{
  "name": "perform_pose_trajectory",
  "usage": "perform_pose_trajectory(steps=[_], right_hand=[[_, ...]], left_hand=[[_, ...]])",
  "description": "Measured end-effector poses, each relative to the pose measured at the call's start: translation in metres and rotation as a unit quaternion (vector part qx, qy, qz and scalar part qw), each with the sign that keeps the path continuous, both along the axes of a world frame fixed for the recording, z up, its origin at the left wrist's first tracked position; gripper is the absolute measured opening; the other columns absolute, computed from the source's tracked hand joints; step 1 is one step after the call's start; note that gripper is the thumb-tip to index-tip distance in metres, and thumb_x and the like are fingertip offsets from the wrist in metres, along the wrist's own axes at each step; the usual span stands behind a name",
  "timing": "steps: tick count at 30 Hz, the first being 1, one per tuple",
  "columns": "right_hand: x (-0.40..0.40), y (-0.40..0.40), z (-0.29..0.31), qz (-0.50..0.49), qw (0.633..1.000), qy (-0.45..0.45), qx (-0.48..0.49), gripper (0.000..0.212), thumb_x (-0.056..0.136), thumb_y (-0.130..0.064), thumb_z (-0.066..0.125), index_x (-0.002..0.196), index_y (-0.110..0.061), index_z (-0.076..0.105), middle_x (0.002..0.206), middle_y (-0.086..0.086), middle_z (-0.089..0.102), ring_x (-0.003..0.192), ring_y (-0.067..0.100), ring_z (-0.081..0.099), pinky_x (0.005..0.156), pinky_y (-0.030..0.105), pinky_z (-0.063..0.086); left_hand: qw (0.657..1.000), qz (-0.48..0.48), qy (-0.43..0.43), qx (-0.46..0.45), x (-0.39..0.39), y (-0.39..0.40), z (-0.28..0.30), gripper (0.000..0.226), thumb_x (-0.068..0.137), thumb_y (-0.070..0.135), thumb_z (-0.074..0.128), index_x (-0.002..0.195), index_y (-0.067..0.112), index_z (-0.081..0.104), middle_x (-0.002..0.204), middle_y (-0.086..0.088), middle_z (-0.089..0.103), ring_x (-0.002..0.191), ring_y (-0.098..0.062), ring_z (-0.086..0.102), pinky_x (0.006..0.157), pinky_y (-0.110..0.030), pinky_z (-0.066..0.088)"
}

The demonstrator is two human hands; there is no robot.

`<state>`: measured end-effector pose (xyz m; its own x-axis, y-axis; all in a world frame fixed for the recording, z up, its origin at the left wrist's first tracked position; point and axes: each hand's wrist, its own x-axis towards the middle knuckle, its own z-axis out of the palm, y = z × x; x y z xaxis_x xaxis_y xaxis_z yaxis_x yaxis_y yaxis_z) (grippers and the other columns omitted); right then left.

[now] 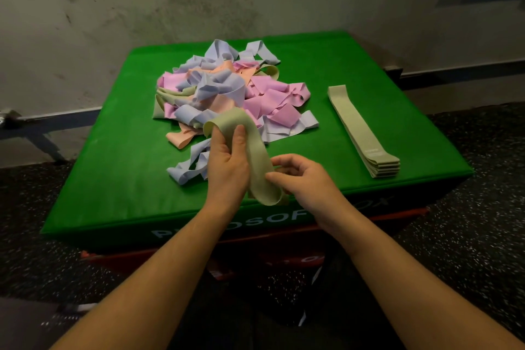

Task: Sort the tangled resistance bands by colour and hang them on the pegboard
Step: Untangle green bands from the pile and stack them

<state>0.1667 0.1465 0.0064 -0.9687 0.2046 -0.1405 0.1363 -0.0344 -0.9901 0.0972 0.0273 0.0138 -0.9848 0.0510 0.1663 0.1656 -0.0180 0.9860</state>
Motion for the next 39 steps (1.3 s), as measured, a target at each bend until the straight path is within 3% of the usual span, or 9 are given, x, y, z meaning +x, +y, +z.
perform_pose_trajectory(steps=[5,9,16,20,23,29,33,36,39], right_hand=[[-0.005,0.004,0.001,-0.032,0.997,0.02,-0.063,0.018,0.088,0.0,0.068,0.096,-0.017,0.067,0.086,0.006,0.069,0.077,0.012,0.067,0.061,0.024,0.055],[-0.003,0.008,-0.003,-0.019,0.999,0.017,-0.022,0.026,0.088,-0.011,0.072,0.105,-0.026,0.06,0.083,0.003,0.071,0.077,0.016,0.066,0.069,0.033,0.054],[0.01,0.023,-0.005,0.12,0.993,0.019,0.012,0.024,0.086,-0.015,0.074,0.108,-0.019,0.064,0.098,0.002,0.07,0.094,0.008,0.065,0.085,0.025,0.054],[0.015,0.034,-0.006,0.184,0.983,0.009,0.014,0.047,0.083,0.006,0.071,0.125,-0.011,0.058,0.118,0.007,0.066,0.105,0.009,0.064,0.09,0.024,0.052],[0.017,0.044,-0.003,0.206,0.978,-0.001,-0.001,0.048,0.081,0.015,0.067,0.122,-0.008,0.057,0.113,0.007,0.066,0.1,0.012,0.065,0.086,0.023,0.053],[0.016,0.048,-0.004,0.119,0.992,0.001,-0.043,0.032,0.078,0.012,0.071,0.092,-0.009,0.051,0.09,0.007,0.061,0.074,0.022,0.063,0.058,0.023,0.056],[0.014,0.048,-0.011,-0.035,0.999,0.004,0.006,0.024,0.087,0.001,0.067,0.081,-0.011,0.047,0.079,0.009,0.052,0.048,0.014,0.055,0.033,0.025,0.044],[0.012,0.052,-0.02,-0.137,0.982,0.041,0.123,0.028,0.088,-0.004,0.062,0.073,-0.014,0.041,0.06,0.007,0.041,0.038,0.016,0.039,0.034,0.023,0.032],[0.013,0.049,-0.017,-0.116,0.984,0.043,0.13,0.032,0.088,-0.006,0.063,0.069,-0.017,0.04,0.062,0.008,0.043,0.054,0.015,0.044,0.05,0.029,0.039]], left_hand=[[0.994,-0.083,-0.065,0.005,0.004,-0.001,-0.011,0.043,0.091,0.024,0.069,0.128,0.025,0.047,0.113,0.002,0.065,0.104,-0.012,0.066,0.081,-0.026,0.056],[0.993,-0.025,-0.104,0.055,0.0,0.0,-0.014,0.039,0.089,0.011,0.07,0.116,0.029,0.049,0.105,0.0,0.065,0.096,-0.018,0.067,0.077,-0.04,0.058],[0.991,0.016,-0.089,0.101,-0.016,-0.002,-0.007,0.048,0.092,0.004,0.065,0.131,0.021,0.042,0.102,0.001,0.063,0.088,-0.012,0.064,0.065,-0.025,0.054],[0.99,0.021,-0.093,0.106,-0.018,0.0,-0.006,0.05,0.094,0.003,0.062,0.134,0.02,0.038,0.102,0.002,0.06,0.086,-0.012,0.061,0.055,-0.02,0.052],[0.988,0.016,-0.106,0.107,-0.018,-0.001,-0.007,0.047,0.094,0.003,0.061,0.131,0.022,0.04,0.101,0.002,0.06,0.084,-0.013,0.062,0.054,-0.024,0.053],[0.992,0.0,-0.095,0.084,-0.012,0.007,-0.007,0.042,0.094,0.005,0.062,0.12,0.031,0.042,0.104,-0.002,0.06,0.089,-0.019,0.063,0.059,-0.03,0.056],[0.998,-0.015,-0.062,0.023,-0.007,0.01,-0.002,0.068,0.094,0.017,0.066,0.147,0.028,0.025,0.128,-0.009,0.055,0.105,-0.027,0.064,0.076,-0.05,0.061],[0.999,-0.028,-0.023,-0.018,-0.001,0.014,0.002,0.057,0.096,0.014,0.062,0.14,0.029,0.029,0.122,-0.007,0.054,0.093,-0.022,0.068,0.058,-0.039,0.061],[0.999,-0.029,-0.012,-0.029,-0.001,0.019,0.006,0.048,0.098,0.012,0.06,0.131,0.035,0.033,0.113,0.0,0.056,0.078,-0.01,0.07,0.047,-0.028,0.055]])
